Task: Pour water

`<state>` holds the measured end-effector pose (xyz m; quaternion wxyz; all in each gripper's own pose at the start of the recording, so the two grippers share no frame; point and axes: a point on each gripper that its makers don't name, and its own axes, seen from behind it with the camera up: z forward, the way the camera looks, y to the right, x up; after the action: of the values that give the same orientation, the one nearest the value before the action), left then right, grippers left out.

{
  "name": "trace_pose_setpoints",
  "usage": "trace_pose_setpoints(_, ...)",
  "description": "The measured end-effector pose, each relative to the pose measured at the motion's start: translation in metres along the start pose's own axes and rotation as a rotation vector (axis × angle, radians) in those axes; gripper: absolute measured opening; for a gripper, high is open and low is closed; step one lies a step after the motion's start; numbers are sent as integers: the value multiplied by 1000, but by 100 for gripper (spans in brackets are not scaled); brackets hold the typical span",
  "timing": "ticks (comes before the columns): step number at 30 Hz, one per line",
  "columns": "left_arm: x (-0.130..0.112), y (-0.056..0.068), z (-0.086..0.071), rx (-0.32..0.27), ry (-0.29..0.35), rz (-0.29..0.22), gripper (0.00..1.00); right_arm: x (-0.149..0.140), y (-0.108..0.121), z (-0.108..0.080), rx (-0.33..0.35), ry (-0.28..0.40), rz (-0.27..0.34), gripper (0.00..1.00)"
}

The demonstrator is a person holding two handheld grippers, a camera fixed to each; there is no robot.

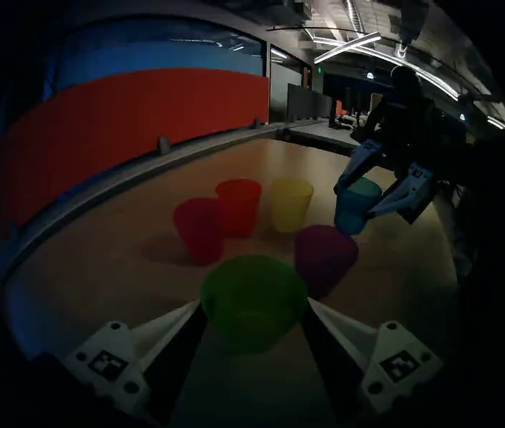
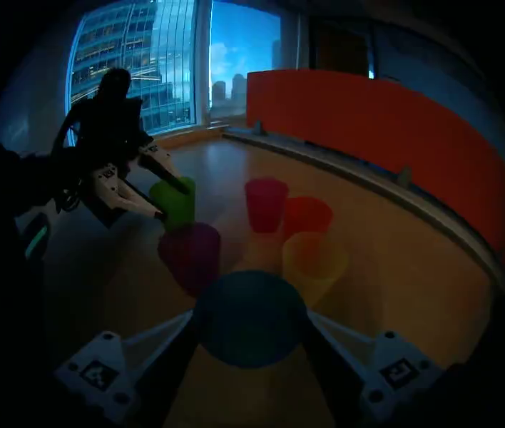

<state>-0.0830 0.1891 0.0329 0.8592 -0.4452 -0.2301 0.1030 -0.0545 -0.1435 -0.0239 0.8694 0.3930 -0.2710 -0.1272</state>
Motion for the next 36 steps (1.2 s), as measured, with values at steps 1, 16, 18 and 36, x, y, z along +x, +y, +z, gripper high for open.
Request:
trace_pose_setpoints(1,4,1,-3,1,11,-3,86,5,1,-2,-5,10,1,91)
trace_pose_setpoints(16,69,-1,-49,63,193,-7,86,64,0,-30,-45,159,-6,91)
trace_pose_setpoints(18,77,-1,-57,72,216,-3,86,72,0,-33,-49,179,-6,91)
trace_pose_setpoints(36,125,6,-102,103,360,7,87,125,-5,-55,-74,315,-22,91)
